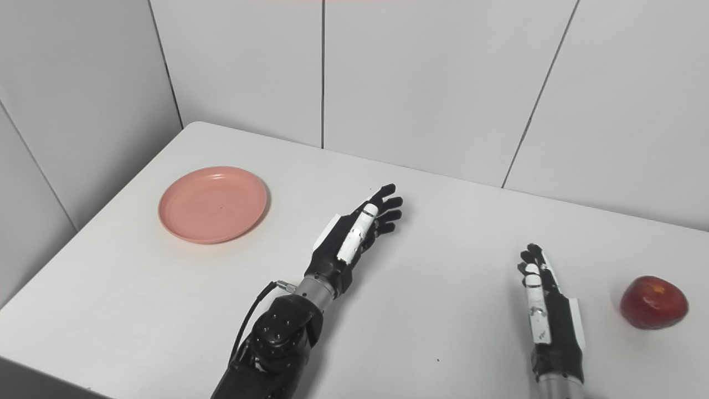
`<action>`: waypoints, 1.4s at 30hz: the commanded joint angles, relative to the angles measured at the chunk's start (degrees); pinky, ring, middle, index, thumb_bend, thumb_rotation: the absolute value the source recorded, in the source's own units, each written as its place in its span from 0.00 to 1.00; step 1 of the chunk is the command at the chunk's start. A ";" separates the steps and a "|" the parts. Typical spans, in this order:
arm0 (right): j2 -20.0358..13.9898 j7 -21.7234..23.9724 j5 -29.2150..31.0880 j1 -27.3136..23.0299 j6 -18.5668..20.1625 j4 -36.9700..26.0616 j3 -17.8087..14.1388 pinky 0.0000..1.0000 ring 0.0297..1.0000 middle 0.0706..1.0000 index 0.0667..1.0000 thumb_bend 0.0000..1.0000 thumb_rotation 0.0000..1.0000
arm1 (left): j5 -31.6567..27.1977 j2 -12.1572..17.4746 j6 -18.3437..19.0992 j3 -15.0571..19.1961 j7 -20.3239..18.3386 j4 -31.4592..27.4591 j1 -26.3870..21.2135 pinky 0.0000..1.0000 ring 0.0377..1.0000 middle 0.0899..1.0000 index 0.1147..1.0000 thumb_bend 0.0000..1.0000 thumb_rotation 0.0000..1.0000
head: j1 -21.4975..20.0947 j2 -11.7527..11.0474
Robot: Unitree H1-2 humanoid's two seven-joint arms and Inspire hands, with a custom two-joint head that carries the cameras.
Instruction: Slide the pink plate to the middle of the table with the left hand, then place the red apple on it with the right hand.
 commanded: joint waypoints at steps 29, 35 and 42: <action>-0.23 -0.06 -1.10 -1.66 -2.66 -1.55 -0.17 0.93 0.91 0.91 0.92 0.07 1.00 | -5.09 7.78 1.71 11.02 1.37 -7.21 -11.31 0.89 0.88 0.88 0.86 0.40 1.00 | 1.67 -0.71; -0.13 0.06 -0.84 -1.55 -1.61 -2.20 -0.25 0.95 0.91 0.91 0.92 0.08 1.00 | -4.87 8.85 2.23 12.84 2.82 -8.05 -12.22 0.87 0.87 0.87 0.85 0.40 1.00 | 1.74 -0.65; -0.22 0.39 -0.36 -1.49 -2.43 -2.27 -0.28 0.95 0.91 0.91 0.92 0.07 1.00 | -4.21 11.17 2.42 14.58 4.14 -8.72 -13.11 0.88 0.89 0.88 0.85 0.41 1.00 | 2.00 -0.61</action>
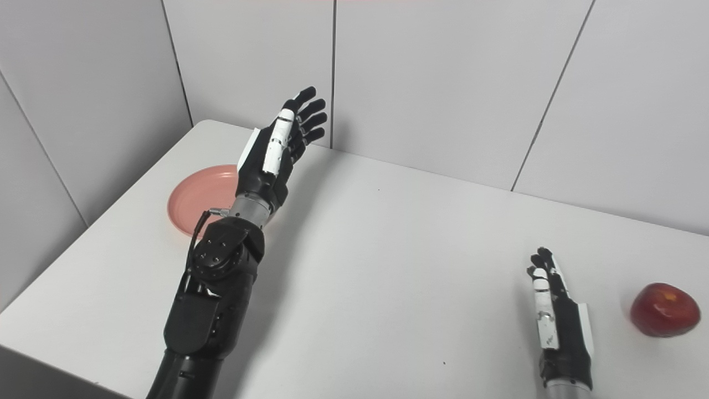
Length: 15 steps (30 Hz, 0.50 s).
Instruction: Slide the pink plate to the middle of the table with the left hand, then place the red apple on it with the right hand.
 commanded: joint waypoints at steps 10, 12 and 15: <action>-0.34 0.14 1.03 -1.65 -1.75 -1.87 -0.52 0.97 0.92 0.92 0.92 0.08 1.00 | 0.15 4.36 -2.08 4.62 3.32 -0.23 -4.57 0.87 0.88 0.87 0.84 0.39 1.00 | 0.71 0.13; -0.27 0.15 1.28 -1.64 -1.39 -2.03 -0.62 0.97 0.92 0.92 0.92 0.08 1.00 | -0.20 4.68 -1.84 5.19 3.64 -0.19 -4.76 0.86 0.87 0.86 0.84 0.39 1.00 | 0.79 0.11; -0.47 0.08 0.92 -1.61 -2.32 -1.75 -0.53 0.96 0.91 0.91 0.92 0.09 1.00 | -1.48 5.50 -1.57 6.72 3.69 -0.16 -5.05 0.87 0.88 0.88 0.84 0.40 1.00 | 0.93 0.22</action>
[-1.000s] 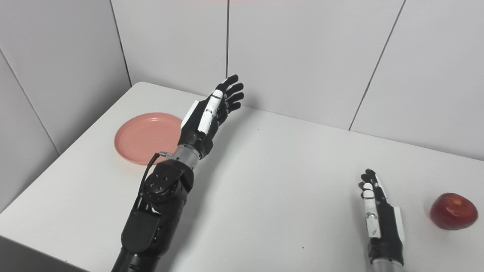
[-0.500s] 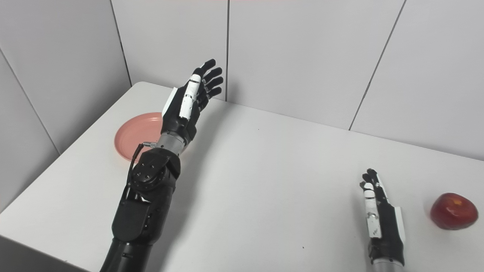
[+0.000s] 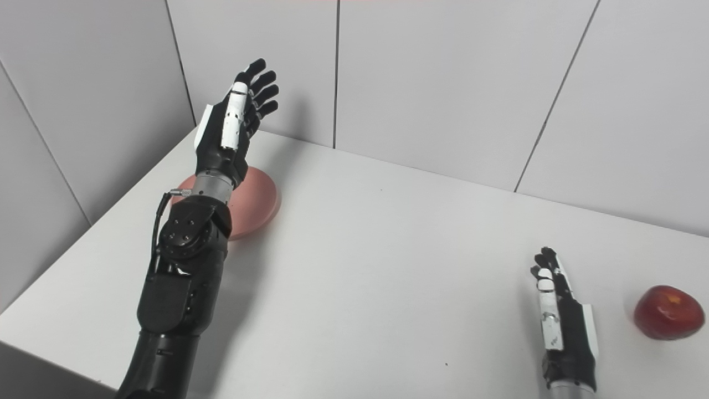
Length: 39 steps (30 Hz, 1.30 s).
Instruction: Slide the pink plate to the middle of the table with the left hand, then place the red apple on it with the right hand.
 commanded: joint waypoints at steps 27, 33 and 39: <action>-0.48 0.14 0.40 -1.40 -1.40 -2.81 -0.74 0.94 0.91 0.90 0.91 0.06 1.00 | -3.79 8.17 -4.03 7.81 1.46 3.03 -2.44 0.86 0.86 0.85 0.82 0.39 0.98 | 1.55 0.40; -0.32 0.48 1.56 -1.44 -1.05 -3.02 -1.09 0.94 0.91 0.91 0.92 0.04 1.00 | -4.03 9.34 -3.51 9.14 1.67 4.24 -2.11 0.85 0.86 0.86 0.82 0.35 0.98 | 1.84 0.49; -0.37 0.83 2.20 -1.38 -1.37 -2.95 -1.35 0.94 0.91 0.91 0.92 0.04 1.00 | -4.93 9.89 -3.68 10.31 1.73 5.10 -1.73 0.86 0.86 0.85 0.81 0.34 0.98 | 2.16 0.53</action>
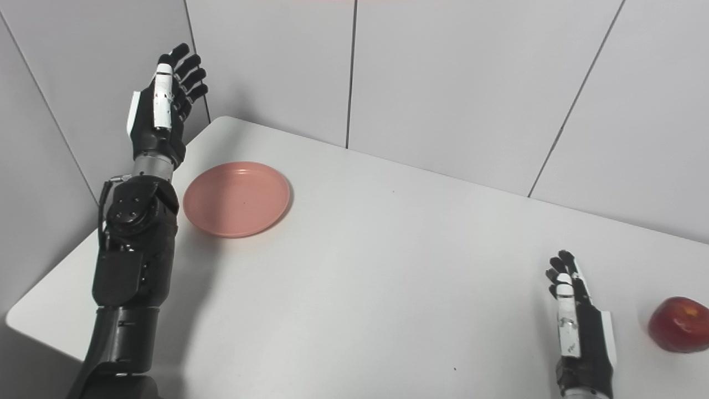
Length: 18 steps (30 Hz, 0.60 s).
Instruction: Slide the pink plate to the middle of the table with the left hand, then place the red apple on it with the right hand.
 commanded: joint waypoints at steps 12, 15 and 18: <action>-0.21 0.33 1.64 -1.39 0.71 -2.84 -0.58 0.96 0.92 0.92 0.92 0.03 1.00 | -0.77 2.81 -3.65 2.66 0.97 4.52 -1.41 0.85 0.86 0.85 0.82 0.35 1.00 | 0.52 0.15; -0.27 0.29 1.45 -1.40 0.93 -2.92 -0.49 0.97 0.93 0.92 0.93 0.03 1.00 | -0.88 2.99 -4.10 3.12 1.09 5.74 -1.32 0.86 0.86 0.85 0.82 0.35 1.00 | 0.54 0.17; -0.27 0.48 1.65 -1.36 0.61 -2.99 -0.43 0.97 0.93 0.92 0.93 0.03 1.00 | -1.00 3.14 -4.36 3.47 1.35 6.73 -1.14 0.85 0.85 0.84 0.81 0.35 0.99 | 0.54 0.17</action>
